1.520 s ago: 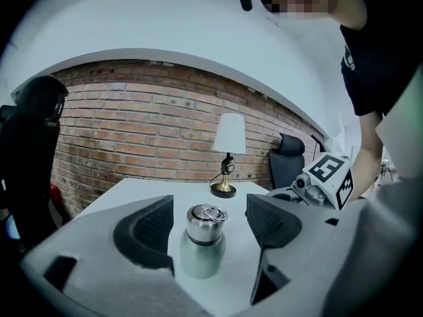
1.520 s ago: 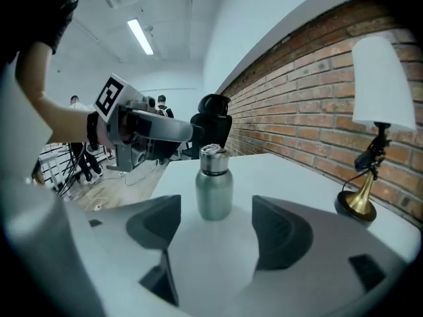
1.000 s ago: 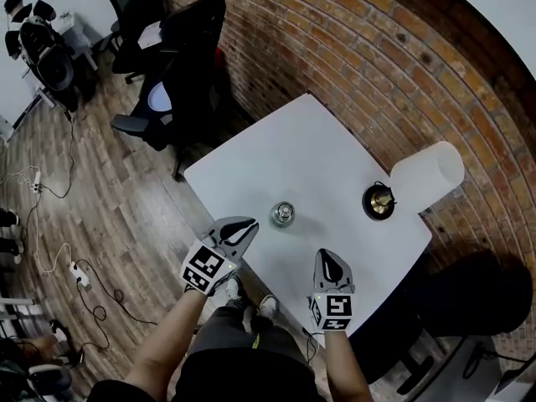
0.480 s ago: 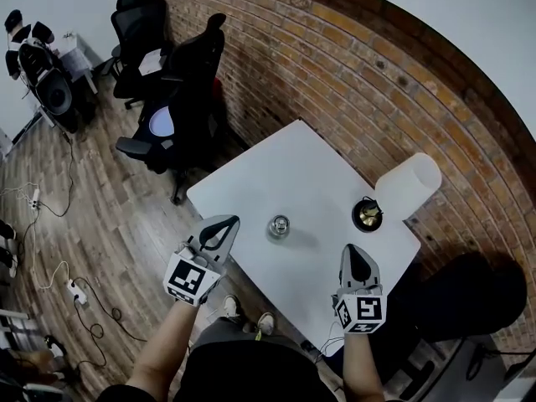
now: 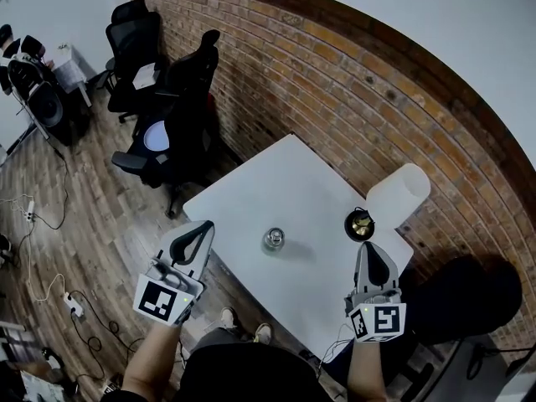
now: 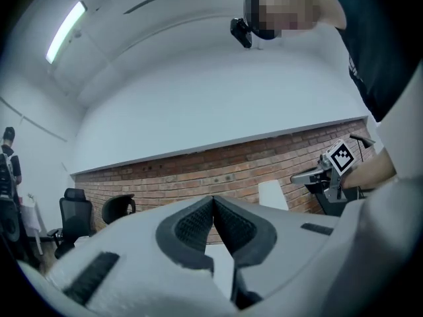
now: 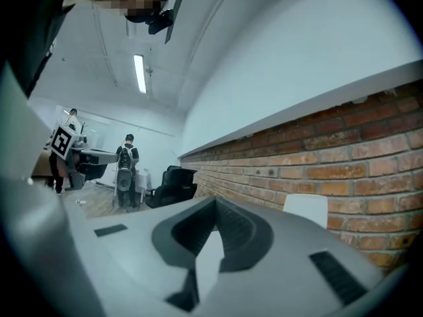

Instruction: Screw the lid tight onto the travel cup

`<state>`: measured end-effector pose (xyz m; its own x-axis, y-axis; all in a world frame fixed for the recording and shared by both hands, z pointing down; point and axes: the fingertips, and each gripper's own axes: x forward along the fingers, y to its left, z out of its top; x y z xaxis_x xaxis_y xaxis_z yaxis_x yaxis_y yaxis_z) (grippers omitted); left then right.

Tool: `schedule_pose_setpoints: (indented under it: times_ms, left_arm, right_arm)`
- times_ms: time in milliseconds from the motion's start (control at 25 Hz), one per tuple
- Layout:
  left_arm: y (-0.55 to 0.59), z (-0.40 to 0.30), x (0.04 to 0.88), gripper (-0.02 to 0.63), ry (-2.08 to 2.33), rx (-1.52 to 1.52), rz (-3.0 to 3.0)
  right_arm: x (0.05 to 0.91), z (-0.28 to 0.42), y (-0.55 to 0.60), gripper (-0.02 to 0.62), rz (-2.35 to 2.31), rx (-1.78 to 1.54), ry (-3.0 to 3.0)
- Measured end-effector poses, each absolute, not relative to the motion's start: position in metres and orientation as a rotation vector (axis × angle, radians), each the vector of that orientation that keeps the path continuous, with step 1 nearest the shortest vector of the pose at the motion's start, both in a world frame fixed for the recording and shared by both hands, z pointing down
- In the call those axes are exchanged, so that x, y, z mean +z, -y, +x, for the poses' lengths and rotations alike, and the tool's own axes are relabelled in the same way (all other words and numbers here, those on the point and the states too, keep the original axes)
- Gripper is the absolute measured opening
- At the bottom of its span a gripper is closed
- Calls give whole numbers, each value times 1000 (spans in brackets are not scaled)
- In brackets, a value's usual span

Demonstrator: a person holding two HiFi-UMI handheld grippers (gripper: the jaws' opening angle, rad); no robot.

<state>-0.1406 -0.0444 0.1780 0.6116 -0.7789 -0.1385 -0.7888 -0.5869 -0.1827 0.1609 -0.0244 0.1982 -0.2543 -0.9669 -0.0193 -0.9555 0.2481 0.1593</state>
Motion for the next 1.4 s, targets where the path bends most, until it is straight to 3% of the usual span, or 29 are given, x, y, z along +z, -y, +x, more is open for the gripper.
schedule_pose_setpoints:
  times_ms: [1400]
  left_arm:
    - [40,-178,178,25,-1398,99,-2588]
  right_arm:
    - [155,135,4,14,1905,-303,2444]
